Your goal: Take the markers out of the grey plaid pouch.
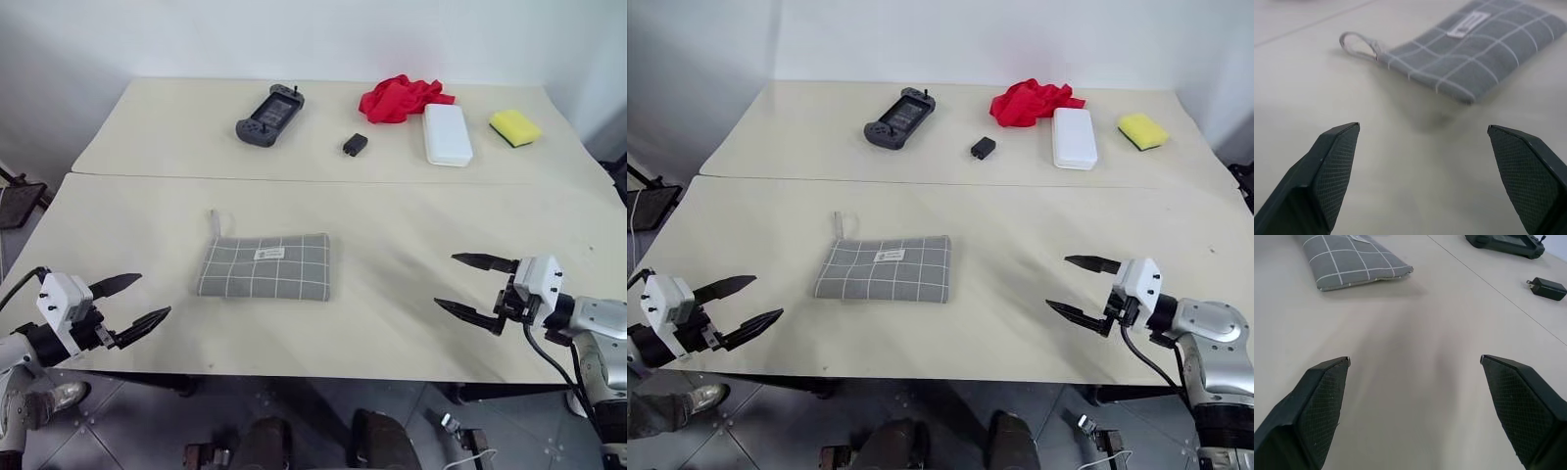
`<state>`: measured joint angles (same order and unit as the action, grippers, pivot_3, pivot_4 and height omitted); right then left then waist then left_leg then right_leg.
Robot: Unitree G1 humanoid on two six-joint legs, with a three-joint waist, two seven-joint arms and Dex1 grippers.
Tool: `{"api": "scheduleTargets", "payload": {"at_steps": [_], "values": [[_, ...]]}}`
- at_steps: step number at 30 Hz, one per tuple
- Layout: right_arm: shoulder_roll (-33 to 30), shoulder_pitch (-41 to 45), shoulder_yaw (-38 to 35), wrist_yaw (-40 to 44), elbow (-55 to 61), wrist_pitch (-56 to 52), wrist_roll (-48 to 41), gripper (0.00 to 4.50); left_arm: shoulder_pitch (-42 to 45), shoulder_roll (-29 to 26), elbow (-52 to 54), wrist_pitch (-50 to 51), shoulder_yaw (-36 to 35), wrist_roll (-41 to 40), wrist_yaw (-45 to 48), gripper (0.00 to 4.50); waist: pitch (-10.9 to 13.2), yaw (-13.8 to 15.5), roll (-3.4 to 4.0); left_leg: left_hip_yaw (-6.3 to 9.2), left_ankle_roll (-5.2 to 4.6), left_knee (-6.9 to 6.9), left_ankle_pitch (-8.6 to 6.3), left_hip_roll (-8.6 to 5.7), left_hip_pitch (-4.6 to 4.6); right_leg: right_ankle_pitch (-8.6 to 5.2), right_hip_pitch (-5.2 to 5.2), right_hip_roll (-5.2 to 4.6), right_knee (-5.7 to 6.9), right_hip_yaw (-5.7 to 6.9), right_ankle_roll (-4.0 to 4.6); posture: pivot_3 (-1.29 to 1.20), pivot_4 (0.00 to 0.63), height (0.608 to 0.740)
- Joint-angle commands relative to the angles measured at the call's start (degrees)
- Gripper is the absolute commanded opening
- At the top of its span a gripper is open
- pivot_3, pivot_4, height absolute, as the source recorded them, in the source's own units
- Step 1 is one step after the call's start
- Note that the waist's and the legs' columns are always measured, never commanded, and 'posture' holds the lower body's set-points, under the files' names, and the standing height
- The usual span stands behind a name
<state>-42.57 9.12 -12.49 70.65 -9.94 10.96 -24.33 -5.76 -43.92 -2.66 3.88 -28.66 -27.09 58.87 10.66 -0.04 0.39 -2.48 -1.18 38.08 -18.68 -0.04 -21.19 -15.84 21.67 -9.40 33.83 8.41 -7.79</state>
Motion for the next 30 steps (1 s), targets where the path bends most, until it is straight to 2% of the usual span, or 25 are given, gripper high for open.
{"api": "scheduleTargets", "payload": {"at_steps": [1,4,6,8,11,12,16,24,30], "values": [[0.24,0.95,-0.35,0.93,0.10,0.28,-1.31,4.50,-0.30,-1.09,1.91,5.08,-0.12,-2.86,0.20,4.45,0.00,-0.01,0.00,0.00,0.00,0.00,0.00,0.00,0.00,0.00,0.00,0.00,0.00,0.00,0.00,0.00,0.150,0.740],[1.69,1.58,1.59,0.65,2.14,-1.39,-1.59,3.92,-1.09,-2.48,2.96,15.28,-0.97,-7.80,0.94,4.50,0.00,-0.12,0.00,0.01,0.00,0.00,0.00,0.02,0.01,0.00,0.00,0.01,0.01,0.00,0.00,0.00,0.150,0.740],[3.27,3.07,5.25,-1.32,7.09,-4.17,-0.34,3.30,0.88,-4.23,0.95,29.37,-4.10,-16.25,-0.94,4.50,0.01,-0.18,0.00,0.00,0.00,0.00,0.00,0.04,0.01,0.00,0.00,0.02,0.03,0.00,0.00,0.00,0.150,0.740],[4.69,4.88,8.74,-4.23,11.34,-7.62,1.56,2.58,3.06,-6.47,-1.46,40.69,-5.32,-21.38,-2.90,4.50,0.02,-0.24,0.02,0.02,0.02,0.04,0.01,0.07,0.02,0.00,0.01,0.03,0.07,-0.03,0.00,0.00,0.150,0.740],[7.40,8.05,13.48,-6.82,15.18,-11.08,3.44,1.49,6.38,-9.18,-4.27,49.52,-3.21,-22.38,-4.25,4.50,0.03,-0.17,0.04,0.03,0.02,0.08,0.01,0.03,0.05,0.00,0.03,0.04,0.14,-0.11,0.00,0.00,0.150,0.740],[8.29,9.22,14.78,-8.07,15.71,-12.22,4.37,1.31,8.17,-9.36,-5.44,51.88,-2.85,-23.32,-4.77,4.50,0.02,-0.01,0.04,0.03,0.02,0.08,0.01,0.02,0.05,0.00,0.03,0.03,0.14,-0.12,0.00,0.00,0.150,0.740],[16.57,17.69,25.21,-14.61,13.42,-16.53,13.41,0.06,24.22,-7.51,-15.62,61.22,4.44,-20.36,-11.08,4.50,0.04,0.35,-0.02,0.10,0.07,0.17,0.03,-0.05,-0.01,0.00,0.08,0.06,0.25,-0.13,0.00,0.00,0.150,0.740],[21.76,22.48,31.91,-17.17,9.03,-16.56,19.99,0.06,39.73,-2.84,-26.56,66.08,10.07,-15.65,-16.40,4.50,-0.06,-0.38,-0.32,-0.13,0.07,0.03,0.03,-0.34,-0.20,0.00,0.58,0.10,0.53,-0.33,0.00,0.00,0.150,0.740],[20.10,22.06,33.56,-14.53,6.91,-13.10,22.33,0.06,46.21,-0.30,-31.85,67.59,14.28,-12.52,-15.15,4.50,-0.06,-0.21,-0.32,-0.44,0.11,0.10,0.04,-0.29,-0.21,0.00,0.70,0.16,0.60,-0.56,0.01,0.00,0.150,0.740]]}}
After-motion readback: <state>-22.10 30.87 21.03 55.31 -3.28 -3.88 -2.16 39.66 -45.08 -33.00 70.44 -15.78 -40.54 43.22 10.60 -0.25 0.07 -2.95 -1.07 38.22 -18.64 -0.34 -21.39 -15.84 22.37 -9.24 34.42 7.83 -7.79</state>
